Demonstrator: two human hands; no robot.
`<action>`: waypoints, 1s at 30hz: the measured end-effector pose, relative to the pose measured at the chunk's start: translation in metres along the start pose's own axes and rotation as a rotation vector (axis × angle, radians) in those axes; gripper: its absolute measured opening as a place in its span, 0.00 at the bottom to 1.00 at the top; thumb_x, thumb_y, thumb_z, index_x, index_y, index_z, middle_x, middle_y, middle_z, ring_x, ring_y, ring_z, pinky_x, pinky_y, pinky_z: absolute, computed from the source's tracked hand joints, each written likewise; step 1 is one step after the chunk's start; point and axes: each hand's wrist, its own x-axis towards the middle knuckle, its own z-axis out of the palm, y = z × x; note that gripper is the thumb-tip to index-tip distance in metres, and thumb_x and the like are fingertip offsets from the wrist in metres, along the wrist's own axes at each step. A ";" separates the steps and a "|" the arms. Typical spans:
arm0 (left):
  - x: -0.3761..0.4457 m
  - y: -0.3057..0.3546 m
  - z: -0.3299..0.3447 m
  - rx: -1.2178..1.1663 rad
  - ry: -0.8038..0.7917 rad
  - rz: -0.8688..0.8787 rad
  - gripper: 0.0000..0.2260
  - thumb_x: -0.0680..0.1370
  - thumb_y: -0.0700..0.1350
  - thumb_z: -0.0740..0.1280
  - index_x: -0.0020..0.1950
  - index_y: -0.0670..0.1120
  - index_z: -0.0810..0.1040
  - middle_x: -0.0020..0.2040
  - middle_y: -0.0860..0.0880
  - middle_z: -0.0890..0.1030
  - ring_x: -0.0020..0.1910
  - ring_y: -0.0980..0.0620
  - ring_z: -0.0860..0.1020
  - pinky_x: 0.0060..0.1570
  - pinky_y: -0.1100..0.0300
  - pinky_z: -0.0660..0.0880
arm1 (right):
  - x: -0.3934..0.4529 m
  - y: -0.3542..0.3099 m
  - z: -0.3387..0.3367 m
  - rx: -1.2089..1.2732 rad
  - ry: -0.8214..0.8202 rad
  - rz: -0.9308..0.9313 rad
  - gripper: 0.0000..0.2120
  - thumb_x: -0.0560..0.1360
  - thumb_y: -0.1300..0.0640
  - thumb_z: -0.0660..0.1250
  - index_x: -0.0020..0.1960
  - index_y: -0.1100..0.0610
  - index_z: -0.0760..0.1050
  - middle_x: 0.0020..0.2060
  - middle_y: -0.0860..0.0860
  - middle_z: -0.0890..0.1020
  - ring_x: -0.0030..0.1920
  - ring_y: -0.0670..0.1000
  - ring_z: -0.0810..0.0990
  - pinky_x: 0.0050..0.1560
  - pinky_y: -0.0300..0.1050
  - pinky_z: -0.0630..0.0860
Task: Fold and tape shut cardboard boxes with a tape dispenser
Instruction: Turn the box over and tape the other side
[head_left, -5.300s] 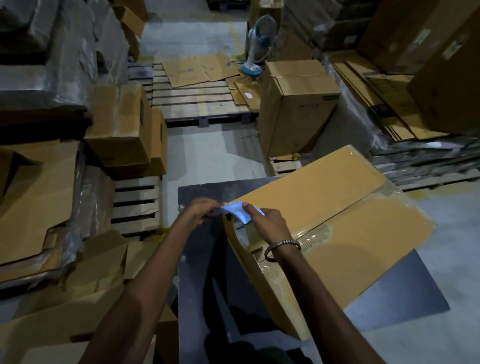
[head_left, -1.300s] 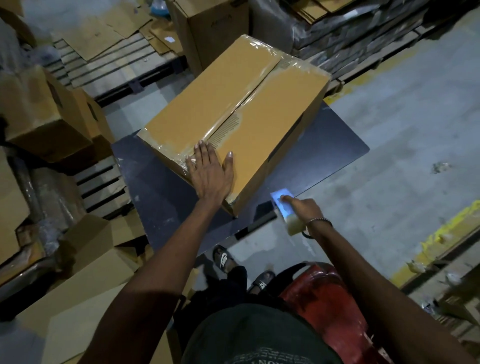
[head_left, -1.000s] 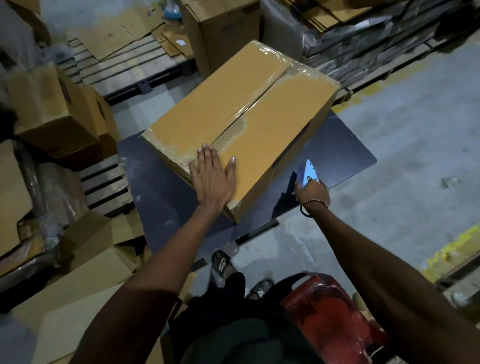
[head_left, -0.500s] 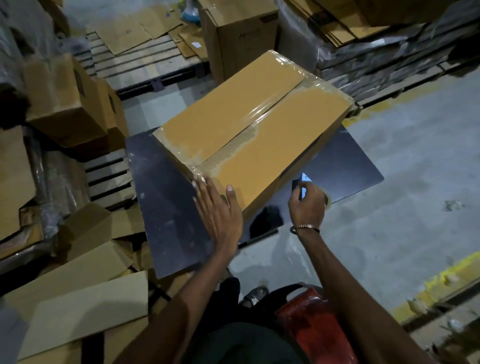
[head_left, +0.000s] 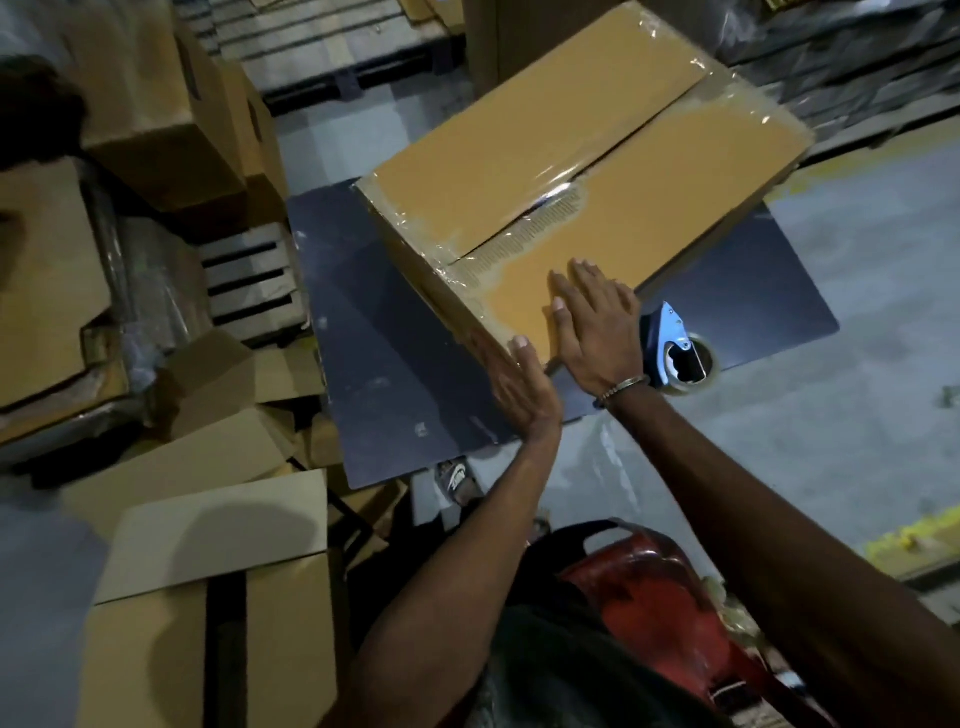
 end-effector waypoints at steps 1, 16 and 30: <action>-0.001 -0.002 -0.009 0.037 -0.027 0.045 0.41 0.83 0.72 0.55 0.83 0.40 0.64 0.79 0.38 0.70 0.77 0.43 0.71 0.72 0.44 0.71 | 0.000 0.001 -0.003 -0.003 0.005 -0.002 0.21 0.86 0.46 0.53 0.75 0.48 0.73 0.77 0.50 0.71 0.79 0.50 0.64 0.72 0.54 0.60; 0.015 0.054 -0.009 0.095 -0.074 -0.358 0.52 0.73 0.82 0.51 0.86 0.48 0.54 0.80 0.40 0.69 0.73 0.38 0.73 0.67 0.45 0.73 | 0.022 -0.011 0.000 0.075 0.130 0.146 0.09 0.78 0.50 0.63 0.54 0.50 0.80 0.53 0.48 0.82 0.56 0.53 0.76 0.55 0.61 0.73; 0.110 0.090 -0.009 0.060 -0.001 -0.312 0.34 0.86 0.66 0.54 0.79 0.40 0.69 0.73 0.37 0.76 0.69 0.37 0.77 0.55 0.56 0.70 | 0.043 -0.054 0.010 -0.161 0.109 0.312 0.19 0.85 0.43 0.55 0.67 0.53 0.74 0.72 0.53 0.73 0.76 0.55 0.65 0.66 0.57 0.64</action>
